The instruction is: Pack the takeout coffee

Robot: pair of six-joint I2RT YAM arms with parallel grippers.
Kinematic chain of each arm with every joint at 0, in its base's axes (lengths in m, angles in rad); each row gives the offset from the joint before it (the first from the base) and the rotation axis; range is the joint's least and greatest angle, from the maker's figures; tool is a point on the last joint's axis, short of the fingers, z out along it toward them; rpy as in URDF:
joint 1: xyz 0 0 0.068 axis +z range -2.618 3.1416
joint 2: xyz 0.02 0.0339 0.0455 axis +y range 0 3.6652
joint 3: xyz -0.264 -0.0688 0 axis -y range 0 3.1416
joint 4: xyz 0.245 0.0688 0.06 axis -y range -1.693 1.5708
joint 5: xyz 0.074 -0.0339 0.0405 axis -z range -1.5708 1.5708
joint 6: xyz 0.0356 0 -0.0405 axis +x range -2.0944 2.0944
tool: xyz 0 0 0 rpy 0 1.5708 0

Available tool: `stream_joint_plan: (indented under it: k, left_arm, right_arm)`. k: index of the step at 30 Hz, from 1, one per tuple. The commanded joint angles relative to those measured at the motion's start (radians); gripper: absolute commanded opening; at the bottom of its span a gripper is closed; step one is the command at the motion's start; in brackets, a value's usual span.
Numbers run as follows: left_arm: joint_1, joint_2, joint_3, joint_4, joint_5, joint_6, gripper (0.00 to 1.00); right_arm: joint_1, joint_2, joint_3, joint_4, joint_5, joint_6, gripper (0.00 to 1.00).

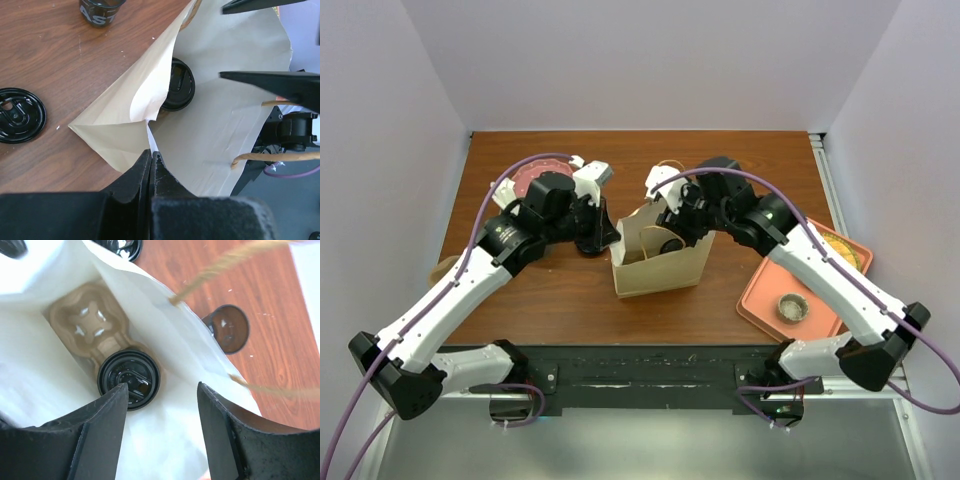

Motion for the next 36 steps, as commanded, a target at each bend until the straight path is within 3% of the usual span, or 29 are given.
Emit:
stream_joint_plan:
  k: [1, 8, 11, 18, 23, 26, 29, 32, 33, 36]
  left_arm:
    - [0.008, 0.005, 0.04, -0.018, -0.021, -0.001, 0.02]
    - [0.011, 0.022, 0.086, -0.03, -0.05, 0.003, 0.08]
    - [0.014, 0.028, 0.123, -0.035, -0.073, -0.003, 0.21]
    - [0.014, 0.028, 0.168, -0.052, -0.117, -0.015, 0.31]
    - [0.016, -0.006, 0.197, -0.062, -0.211, -0.023, 0.42]
    - [0.017, -0.004, 0.255, -0.084, -0.333, -0.021, 0.49]
    - [0.019, 0.011, 0.307, -0.153, -0.479, -0.036, 0.57]
    - [0.024, 0.014, 0.286, -0.185, -0.641, -0.043, 0.62]
    - [0.031, 0.014, 0.271, -0.184, -0.665, -0.038, 0.64]
    - [0.083, 0.043, 0.261, -0.208, -0.709, -0.038, 0.64]
  right_arm:
    - [-0.007, -0.057, 0.024, 0.076, 0.035, 0.092, 0.59]
    - [-0.007, -0.097, 0.044, 0.125, 0.132, 0.161, 0.6]
    - [-0.009, -0.128, 0.051, 0.165, 0.163, 0.21, 0.63]
    - [-0.009, -0.163, 0.082, 0.176, 0.233, 0.339, 0.61]
    - [-0.009, -0.168, 0.14, 0.182, 0.322, 0.506, 0.63]
    - [-0.009, -0.142, 0.255, 0.118, 0.368, 0.624, 0.62]
    - [-0.009, -0.139, 0.33, 0.056, 0.307, 0.758, 0.71]
    - [-0.007, -0.166, 0.364, 0.013, 0.215, 0.83, 0.86]
    - [-0.009, -0.192, 0.366, 0.001, 0.2, 0.838, 0.99]
    - [-0.007, -0.248, 0.341, -0.011, 0.178, 0.873, 0.99]
